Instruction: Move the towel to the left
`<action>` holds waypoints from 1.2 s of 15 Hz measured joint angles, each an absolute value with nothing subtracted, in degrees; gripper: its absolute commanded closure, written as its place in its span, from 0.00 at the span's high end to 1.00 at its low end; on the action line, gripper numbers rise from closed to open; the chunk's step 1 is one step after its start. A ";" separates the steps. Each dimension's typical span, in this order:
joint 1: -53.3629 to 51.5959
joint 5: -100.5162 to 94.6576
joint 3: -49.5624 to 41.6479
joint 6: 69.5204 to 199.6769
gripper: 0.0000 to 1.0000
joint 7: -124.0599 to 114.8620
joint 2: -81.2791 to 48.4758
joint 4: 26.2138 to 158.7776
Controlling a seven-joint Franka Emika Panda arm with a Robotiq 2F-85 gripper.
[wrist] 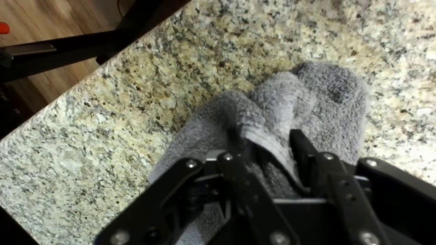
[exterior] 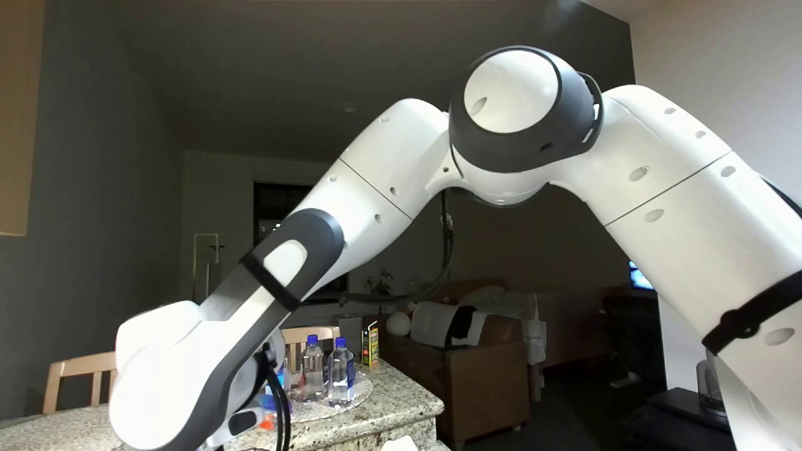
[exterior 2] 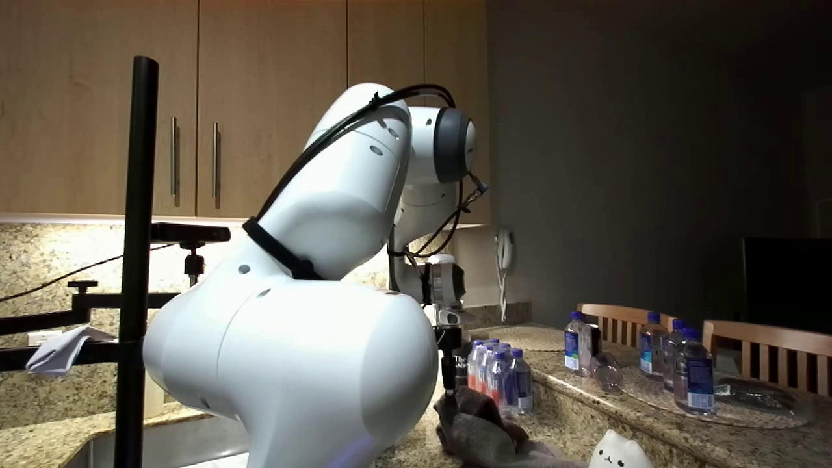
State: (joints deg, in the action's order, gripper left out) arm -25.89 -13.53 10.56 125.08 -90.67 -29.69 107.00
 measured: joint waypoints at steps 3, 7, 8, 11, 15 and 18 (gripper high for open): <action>-25.89 -13.53 10.50 125.14 0.93 -90.66 -29.68 106.38; -25.59 -12.49 10.35 125.14 1.00 -90.40 -29.60 104.81; -25.49 -11.89 10.33 125.14 1.00 -90.18 -29.50 104.54; -25.32 -11.00 10.31 125.14 1.00 -89.95 -28.70 104.36; -24.97 -9.95 10.38 124.75 1.00 -87.50 -27.29 104.39; -24.33 -8.27 10.56 123.29 1.00 -81.41 -26.14 104.43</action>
